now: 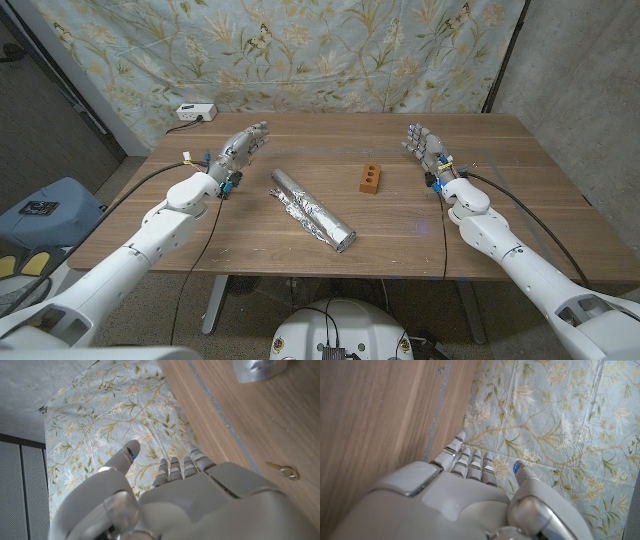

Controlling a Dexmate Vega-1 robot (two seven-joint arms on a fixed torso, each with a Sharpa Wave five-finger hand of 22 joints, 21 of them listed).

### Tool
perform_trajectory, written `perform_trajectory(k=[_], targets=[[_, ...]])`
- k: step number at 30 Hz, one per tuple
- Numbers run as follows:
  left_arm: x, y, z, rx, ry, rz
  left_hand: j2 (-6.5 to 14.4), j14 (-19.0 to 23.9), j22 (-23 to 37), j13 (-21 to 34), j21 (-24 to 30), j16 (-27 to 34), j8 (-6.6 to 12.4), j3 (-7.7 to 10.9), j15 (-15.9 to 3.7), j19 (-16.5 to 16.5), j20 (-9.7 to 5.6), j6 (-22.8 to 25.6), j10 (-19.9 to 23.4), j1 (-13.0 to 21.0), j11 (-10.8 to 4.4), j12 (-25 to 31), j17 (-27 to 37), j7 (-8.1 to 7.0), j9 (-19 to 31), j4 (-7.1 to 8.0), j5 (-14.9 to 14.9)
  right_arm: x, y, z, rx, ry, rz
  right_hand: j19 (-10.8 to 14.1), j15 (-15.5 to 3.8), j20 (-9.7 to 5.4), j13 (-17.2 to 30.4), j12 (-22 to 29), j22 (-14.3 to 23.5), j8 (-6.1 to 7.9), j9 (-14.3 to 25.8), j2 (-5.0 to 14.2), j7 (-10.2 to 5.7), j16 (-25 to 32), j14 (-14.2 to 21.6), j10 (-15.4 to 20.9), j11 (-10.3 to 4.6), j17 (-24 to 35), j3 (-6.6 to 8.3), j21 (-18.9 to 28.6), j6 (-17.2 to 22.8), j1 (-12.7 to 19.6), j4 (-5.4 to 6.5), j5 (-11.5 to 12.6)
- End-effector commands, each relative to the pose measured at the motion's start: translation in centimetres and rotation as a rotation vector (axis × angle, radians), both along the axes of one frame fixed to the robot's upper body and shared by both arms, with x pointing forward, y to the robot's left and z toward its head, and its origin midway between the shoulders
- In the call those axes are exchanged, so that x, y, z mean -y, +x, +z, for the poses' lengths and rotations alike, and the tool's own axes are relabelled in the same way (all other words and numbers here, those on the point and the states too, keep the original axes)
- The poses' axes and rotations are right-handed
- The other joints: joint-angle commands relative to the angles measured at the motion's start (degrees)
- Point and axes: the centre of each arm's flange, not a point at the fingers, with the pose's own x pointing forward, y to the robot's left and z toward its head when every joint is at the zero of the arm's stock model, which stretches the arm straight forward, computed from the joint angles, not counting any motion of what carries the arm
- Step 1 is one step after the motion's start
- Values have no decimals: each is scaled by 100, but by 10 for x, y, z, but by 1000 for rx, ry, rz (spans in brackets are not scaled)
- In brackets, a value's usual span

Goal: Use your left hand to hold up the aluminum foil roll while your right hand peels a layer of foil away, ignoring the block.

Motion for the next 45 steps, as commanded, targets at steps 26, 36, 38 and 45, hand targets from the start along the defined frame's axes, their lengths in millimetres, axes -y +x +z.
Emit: perform_trajectory(k=[26, 36, 38, 45], targets=[[18, -22, 40, 26, 463, -71, -167, -350, 13, 51, -58, -85, -90, -134, 55, -243, 62, -373, -374, 556, 50, -114, 27, -84, 36, -36, 417, -6, -4, -6, 23, 45, -24, 20, -159, -406, 10, 17, 15, 6, 34, 115, 6, 28, 3, -8, 13, 28, 17, 21, 9, 82, -14, 30], [18, -30, 37, 33, 570, -67, -232, -502, 14, 72, -65, -75, -127, -214, 67, -374, 35, -665, -493, 734, -14, -110, 30, -19, 37, -28, 525, -5, -10, -11, 31, 56, -35, 7, -155, -401, 10, 2, 15, 0, 34, 115, 13, 24, -13, -53, 16, 28, 15, 18, -13, 85, -15, 29], [18, -32, 38, 38, 605, -57, -238, -532, 14, 75, -71, -79, -123, -222, 64, -404, 22, -693, -503, 762, -20, -107, 30, -13, 37, -29, 538, -6, -11, -12, 32, 60, -37, 9, -154, -401, 10, 4, 15, 0, 34, 115, 19, 24, -14, -52, 23, 28, 15, 19, -13, 87, -17, 29], [20, -46, 38, 57, 687, -32, -250, -588, 13, 83, -73, -77, -106, -238, 53, -457, 4, -742, -564, 846, -65, -111, 32, -60, 37, -34, 573, -6, -16, -17, 30, 68, -42, 4, -155, -405, 10, -1, 15, -3, 34, 116, 17, 25, -16, -72, 17, 28, 15, 18, -26, 90, -18, 28]])
